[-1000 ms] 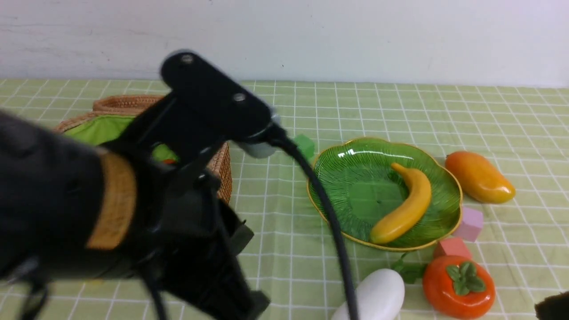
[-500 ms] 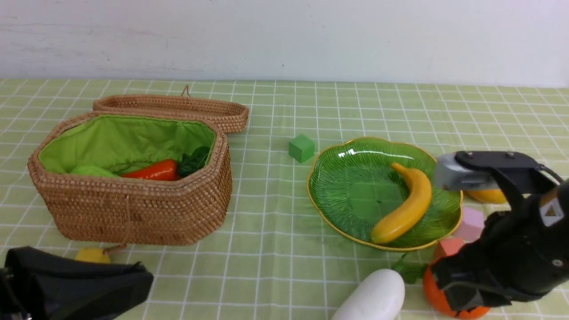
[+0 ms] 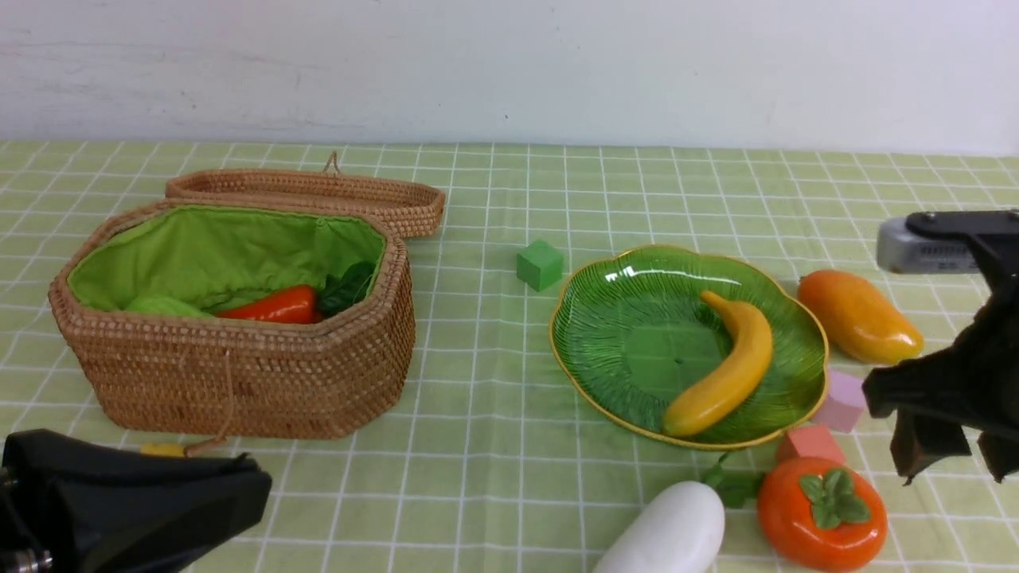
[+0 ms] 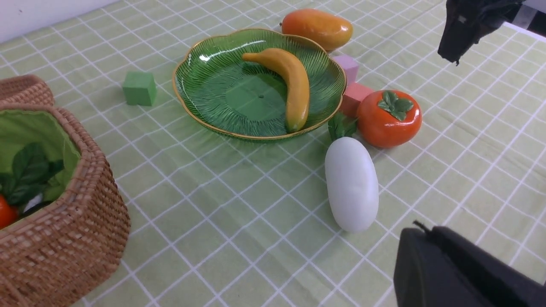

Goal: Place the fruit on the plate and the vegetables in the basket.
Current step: Grab a tomato with your right arm and place it on the plate on the right.

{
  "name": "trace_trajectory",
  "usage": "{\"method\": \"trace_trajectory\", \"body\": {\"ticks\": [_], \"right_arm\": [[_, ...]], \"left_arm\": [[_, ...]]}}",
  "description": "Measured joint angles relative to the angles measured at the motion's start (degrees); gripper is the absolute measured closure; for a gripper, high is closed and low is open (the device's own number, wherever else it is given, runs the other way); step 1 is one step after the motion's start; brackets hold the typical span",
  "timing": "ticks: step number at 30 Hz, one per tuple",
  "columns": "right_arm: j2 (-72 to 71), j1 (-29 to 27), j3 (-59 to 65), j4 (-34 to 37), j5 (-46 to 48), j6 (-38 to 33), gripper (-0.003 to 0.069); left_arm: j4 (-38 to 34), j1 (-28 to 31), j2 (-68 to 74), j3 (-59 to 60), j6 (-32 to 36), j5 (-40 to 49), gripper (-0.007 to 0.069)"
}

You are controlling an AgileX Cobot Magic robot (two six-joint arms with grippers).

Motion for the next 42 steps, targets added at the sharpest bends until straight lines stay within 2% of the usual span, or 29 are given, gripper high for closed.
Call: {"method": "trace_trajectory", "body": {"ticks": [1, 3, 6, 13, 21, 23, 25, 34, 38, 42], "right_arm": [[0.7, -2.4, 1.15, 2.84, -2.65, -1.85, 0.011], [2.31, -5.05, 2.89, 6.3, -6.07, -4.42, 0.0062], [6.19, -7.33, 5.68, 10.54, -10.32, -9.19, 0.0032], [17.22, -9.98, 6.68, 18.75, -14.58, -20.08, 0.0061], [21.3, -9.98, 6.19, 27.38, -13.7, -26.61, 0.0077], [21.8, -9.98, 6.14, 28.74, -13.37, -28.53, 0.0091], [22.21, -9.98, 6.14, 29.97, -12.74, -31.38, 0.0137], [21.35, -9.98, 6.04, 27.56, -8.72, -32.41, 0.0141], [15.96, -10.03, 6.48, 24.35, -4.81, -27.95, 0.0141], [9.1, -9.84, 4.41, 24.56, -3.55, -24.59, 0.0141]], "left_arm": [[0.0, 0.0, 0.0, 0.0, 0.0, 0.0, 0.0638], [0.0, 0.0, 0.0, 0.0, 0.0, 0.0, 0.0638], [0.06, 0.0, 0.0, 0.0, 0.06, 0.0, 0.0638], [0.11, 0.0, 0.0, 0.0, 0.06, -0.21, 0.0638], [0.11, 0.0, 0.0, 0.0, 0.06, -0.21, 0.0638], [-0.11, 0.0, 0.0, 0.0, 0.06, -0.21, 0.0638], [-0.35, 0.0, 0.0, 0.0, 0.06, -0.21, 0.0638], [-0.8, 0.0, 0.0, 0.0, 0.06, -0.21, 0.0638], [-1.2, 0.0, 0.0, 0.0, 0.06, -0.21, 0.0638], [-1.36, 0.0, 0.0, 0.0, 0.06, -0.55, 0.0638]]}}
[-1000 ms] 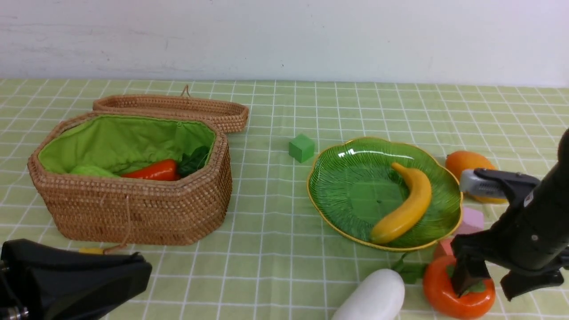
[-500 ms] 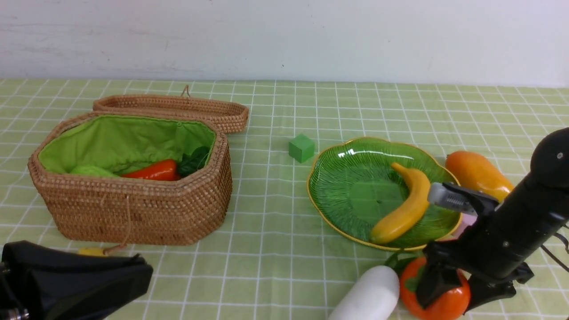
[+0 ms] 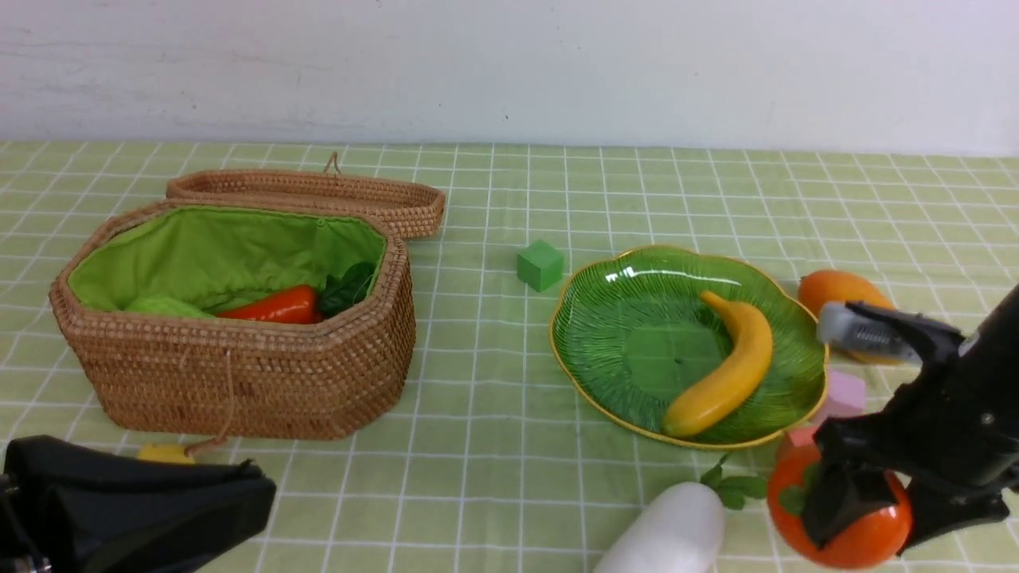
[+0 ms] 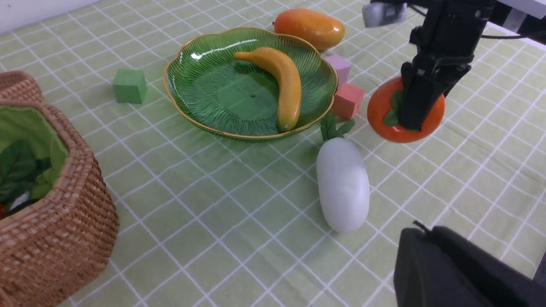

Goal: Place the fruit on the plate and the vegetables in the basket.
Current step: Grab a tomato with your right arm and place it on the plate on the right, then use the right arm to grab a mango and put it into the right plate

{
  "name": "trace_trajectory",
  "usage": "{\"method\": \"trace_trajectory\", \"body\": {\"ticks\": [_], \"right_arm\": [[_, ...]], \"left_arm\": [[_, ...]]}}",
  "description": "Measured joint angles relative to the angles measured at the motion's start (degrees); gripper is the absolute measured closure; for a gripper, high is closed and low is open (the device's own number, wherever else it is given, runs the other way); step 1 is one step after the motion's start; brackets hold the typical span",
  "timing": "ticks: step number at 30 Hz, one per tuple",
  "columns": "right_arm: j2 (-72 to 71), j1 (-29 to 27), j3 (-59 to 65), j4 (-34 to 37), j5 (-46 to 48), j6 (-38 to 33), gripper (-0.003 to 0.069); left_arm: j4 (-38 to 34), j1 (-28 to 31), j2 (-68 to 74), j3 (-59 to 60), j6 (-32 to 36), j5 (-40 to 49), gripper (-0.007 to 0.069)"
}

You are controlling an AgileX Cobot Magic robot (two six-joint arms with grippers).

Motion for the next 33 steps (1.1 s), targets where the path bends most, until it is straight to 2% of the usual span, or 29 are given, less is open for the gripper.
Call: {"method": "trace_trajectory", "body": {"ticks": [4, 10, 17, 20, 23, 26, 30, 33], "right_arm": [[0.43, 2.37, -8.22, 1.42, -6.87, 0.26, 0.0141], [12.33, 5.81, -20.12, 2.19, -16.33, -2.23, 0.0141], [23.46, 6.06, -27.06, 1.07, -17.58, -2.54, 0.0141], [24.26, 6.06, -27.37, 0.78, -17.53, -2.54, 0.0122], [24.33, 6.06, -28.04, -0.91, -16.73, -2.54, 0.0007], [23.95, 6.06, -29.67, -3.4, -13.56, -2.54, -0.0014], [22.09, 6.06, -32.71, -7.39, -7.43, -2.54, 0.001], [19.26, 6.0, -36.93, -15.9, 0.25, -2.54, 0.0088]], "left_arm": [[-0.05, 0.0, 0.0, 0.0, -0.12, -1.62, 0.0638], [0.13, 0.0, 0.0, 0.0, -0.71, -5.54, 0.0638], [0.13, 0.0, 0.0, 0.0, -0.82, -8.4, 0.0638], [0.13, 0.0, 0.0, 0.0, -0.88, -8.47, 0.0638], [0.05, 0.0, 0.0, 0.0, -0.88, -8.47, 0.0638], [0.06, 0.0, 0.0, 0.0, -0.88, -8.47, 0.0638], [0.02, 0.0, 0.0, 0.0, -0.88, -8.48, 0.0638], [0.02, 0.0, 0.0, 0.0, -0.88, -8.81, 0.0638]]}}
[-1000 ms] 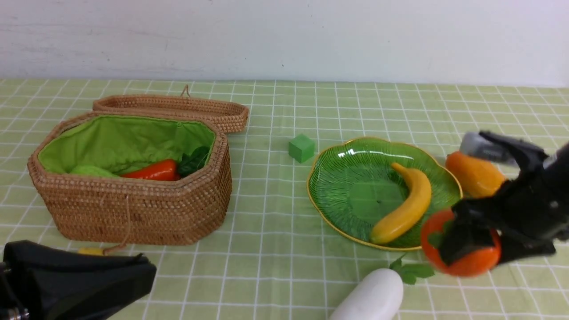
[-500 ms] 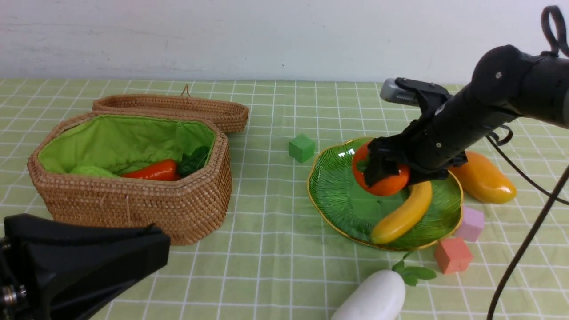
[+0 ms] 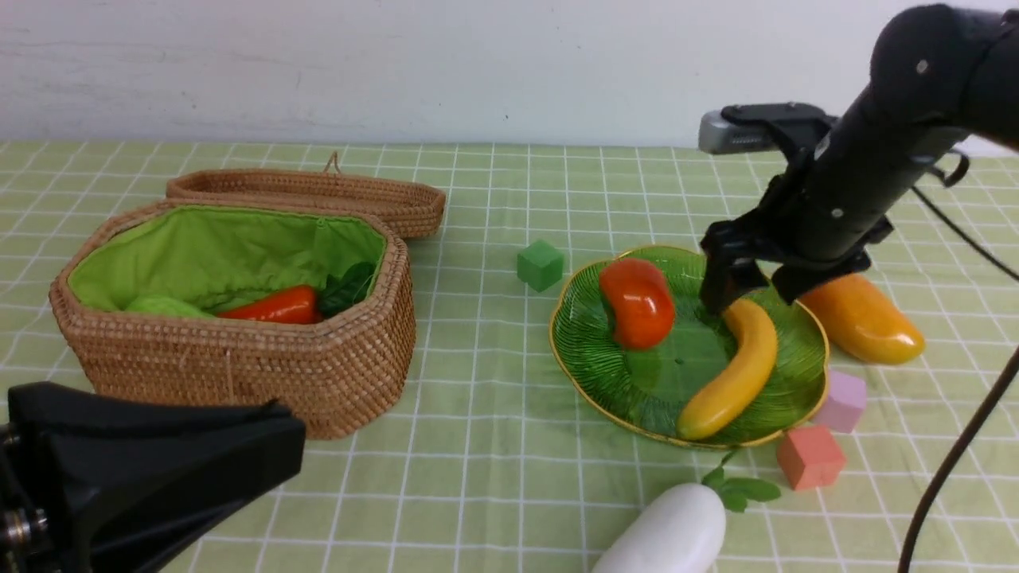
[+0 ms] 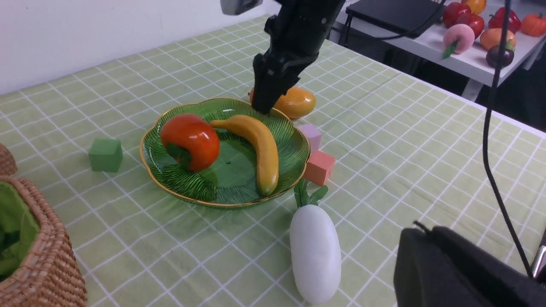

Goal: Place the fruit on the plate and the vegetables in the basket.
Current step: Use the right arm to grab a mango and put it into the right plate

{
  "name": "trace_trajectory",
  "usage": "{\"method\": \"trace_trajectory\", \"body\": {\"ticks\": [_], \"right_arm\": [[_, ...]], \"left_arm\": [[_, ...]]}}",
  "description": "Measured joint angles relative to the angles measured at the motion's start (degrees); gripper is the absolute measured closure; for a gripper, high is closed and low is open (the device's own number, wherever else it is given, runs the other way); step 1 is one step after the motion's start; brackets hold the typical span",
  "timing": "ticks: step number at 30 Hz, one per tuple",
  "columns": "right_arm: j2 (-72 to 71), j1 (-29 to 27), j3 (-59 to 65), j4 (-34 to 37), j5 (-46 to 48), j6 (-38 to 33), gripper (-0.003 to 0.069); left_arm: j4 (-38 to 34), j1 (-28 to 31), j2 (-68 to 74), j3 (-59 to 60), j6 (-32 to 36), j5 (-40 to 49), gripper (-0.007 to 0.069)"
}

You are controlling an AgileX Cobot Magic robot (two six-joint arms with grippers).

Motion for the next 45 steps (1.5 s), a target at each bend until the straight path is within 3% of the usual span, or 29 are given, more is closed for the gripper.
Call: {"method": "trace_trajectory", "body": {"ticks": [2, 5, 9, 13, 17, 20, 26, 33, 45], "right_arm": [[-0.76, -0.33, -0.74, -3.8, 1.37, 0.0, 0.0118], [-1.32, -3.51, -1.23, -11.56, 2.62, 0.0, 0.0224], [1.2, -9.94, -1.23, -11.09, 2.35, -1.11, 0.0258], [4.37, -15.05, -1.18, -5.55, 0.15, -6.51, 0.0202], [8.57, -19.39, -1.18, 0.31, -2.9, -13.86, 0.0041], [11.22, -20.47, -1.18, 0.7, -5.47, -17.21, -0.0014], [14.57, -20.47, -1.13, 1.93, -10.06, -22.98, -0.0006], [17.17, -20.47, -1.13, 2.96, -15.72, -24.31, 0.0003], [19.97, -20.47, -1.13, 3.33, -15.71, -25.39, 0.0013]], "left_arm": [[0.06, 0.0, 0.0, 0.0, 0.0, -0.21, 0.0638], [0.12, 0.0, 0.0, 0.0, 0.0, -1.07, 0.0638], [0.12, 0.0, 0.0, 0.0, 0.0, -1.21, 0.0638], [0.12, 0.0, 0.0, 0.0, 0.0, -1.21, 0.0638], [0.12, 0.0, 0.0, 0.0, 0.0, -1.16, 0.0638], [0.12, 0.0, 0.0, 0.0, 0.0, -1.16, 0.0638], [0.12, 0.0, 0.0, 0.0, 0.0, -1.21, 0.0638], [0.12, 0.0, 0.0, 0.0, 0.0, -1.81, 0.0638], [0.16, 0.0, 0.0, 0.0, 0.0, -2.07, 0.0638]]}}
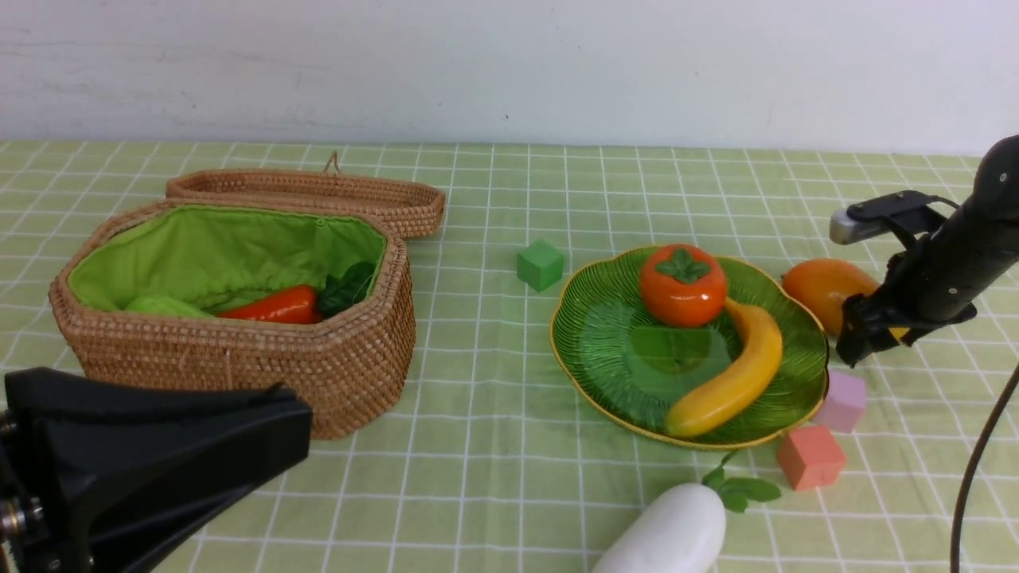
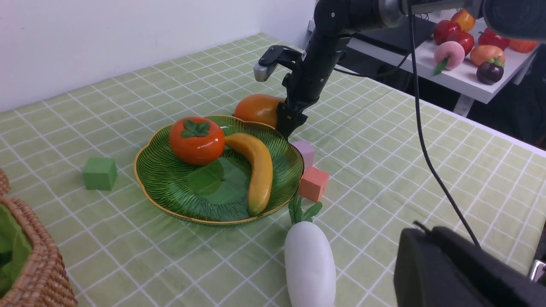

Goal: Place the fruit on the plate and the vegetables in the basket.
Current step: Use the right arm to grab a mango and put it into the right plate

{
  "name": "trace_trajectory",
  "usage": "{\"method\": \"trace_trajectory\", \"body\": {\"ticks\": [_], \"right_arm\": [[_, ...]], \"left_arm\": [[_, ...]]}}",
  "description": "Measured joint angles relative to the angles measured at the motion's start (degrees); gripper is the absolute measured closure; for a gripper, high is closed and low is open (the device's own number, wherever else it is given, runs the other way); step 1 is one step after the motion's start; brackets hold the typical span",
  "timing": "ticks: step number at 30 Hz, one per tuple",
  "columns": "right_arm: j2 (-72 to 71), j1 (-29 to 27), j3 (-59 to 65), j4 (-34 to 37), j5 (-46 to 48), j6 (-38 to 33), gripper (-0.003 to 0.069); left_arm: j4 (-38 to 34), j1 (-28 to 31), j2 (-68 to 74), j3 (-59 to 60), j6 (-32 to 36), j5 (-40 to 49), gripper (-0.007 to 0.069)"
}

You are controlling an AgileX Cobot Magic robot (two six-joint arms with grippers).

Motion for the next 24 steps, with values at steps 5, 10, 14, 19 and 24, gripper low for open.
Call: {"method": "trace_trajectory", "body": {"ticks": [5, 10, 14, 19, 24], "right_arm": [[-2.77, 0.0, 0.0, -1.43, 2.24, 0.0, 0.0017], [-4.72, 0.0, 0.0, -3.16, 3.44, 0.0, 0.0018], [-5.93, 0.0, 0.0, -4.46, 1.76, 0.0, 0.002], [-5.36, 0.0, -0.05, -3.68, -5.38, -1.28, 0.0021], [-1.9, 0.82, -0.11, -2.61, -7.5, -8.97, 0.0022]], "left_arm": [[0.0, 0.0, 0.0, 0.0, 0.0, 0.0, 0.0638], [0.0, 0.0, 0.0, 0.0, 0.0, 0.0, 0.0638], [0.0, 0.0, 0.0, 0.0, 0.0, 0.0, 0.0638], [0.0, 0.0, 0.0, 0.0, 0.0, 0.0, 0.0638], [0.0, 0.0, 0.0, 0.0, 0.0, -0.05, 0.0638]]}}
